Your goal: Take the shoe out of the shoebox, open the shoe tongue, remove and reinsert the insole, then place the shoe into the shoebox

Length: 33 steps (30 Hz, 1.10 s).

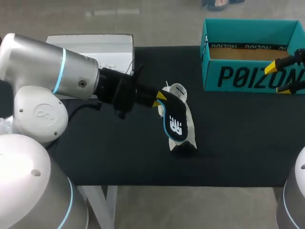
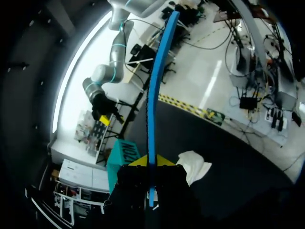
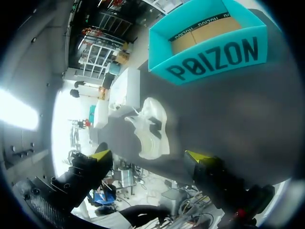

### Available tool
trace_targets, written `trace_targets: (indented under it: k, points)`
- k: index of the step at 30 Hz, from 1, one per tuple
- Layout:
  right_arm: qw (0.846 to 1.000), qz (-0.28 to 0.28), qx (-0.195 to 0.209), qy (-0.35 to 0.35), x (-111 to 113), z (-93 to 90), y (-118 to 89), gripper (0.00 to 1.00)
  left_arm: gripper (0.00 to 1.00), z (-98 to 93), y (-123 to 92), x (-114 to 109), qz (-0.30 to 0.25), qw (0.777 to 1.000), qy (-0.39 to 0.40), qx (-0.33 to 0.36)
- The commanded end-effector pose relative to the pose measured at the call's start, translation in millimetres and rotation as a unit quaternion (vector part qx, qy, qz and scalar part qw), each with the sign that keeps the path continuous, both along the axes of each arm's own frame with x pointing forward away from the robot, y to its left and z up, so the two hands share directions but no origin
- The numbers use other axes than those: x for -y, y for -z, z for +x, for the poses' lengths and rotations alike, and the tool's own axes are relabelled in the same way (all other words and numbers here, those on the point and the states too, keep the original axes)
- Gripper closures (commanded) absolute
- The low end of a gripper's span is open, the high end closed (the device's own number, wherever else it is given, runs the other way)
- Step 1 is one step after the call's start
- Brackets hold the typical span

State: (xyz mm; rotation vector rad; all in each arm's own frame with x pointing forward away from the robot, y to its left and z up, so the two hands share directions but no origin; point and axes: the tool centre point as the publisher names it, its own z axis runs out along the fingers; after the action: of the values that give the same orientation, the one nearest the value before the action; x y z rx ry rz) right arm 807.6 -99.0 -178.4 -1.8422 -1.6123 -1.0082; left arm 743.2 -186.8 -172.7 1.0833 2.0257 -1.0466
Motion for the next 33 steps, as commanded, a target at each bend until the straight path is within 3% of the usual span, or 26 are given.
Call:
trace_targets:
  k: [1, 12, 18, 26, 33]
  points:
    - [1.0, -0.002, 0.0, 0.001, 0, -1.7, 0, 0.0, 1.0, 14.6, 11, 27, 0.025, 0.999, -0.023, -0.008]
    - [1.0, -0.002, 0.0, 0.001, 0, -1.7, 0, 0.0, 1.0, 26.8, 63, 51, 0.067, 0.997, -0.025, -0.039]
    - [1.0, -0.002, 0.0, 0.001, 0, -1.7, 0, 0.0, 1.0, 29.4, 90, 58, 0.067, 0.997, 0.029, -0.028]
    - [1.0, -0.002, 0.0, 0.001, 0, -1.7, 0, 0.0, 1.0, 29.1, 94, 62, 0.038, 0.993, 0.07, -0.092]
    - [1.0, -0.002, 0.0, 0.001, 0, -1.7, 0, 0.0, 1.0, 29.1, 94, 62, 0.038, 0.993, 0.07, -0.092]
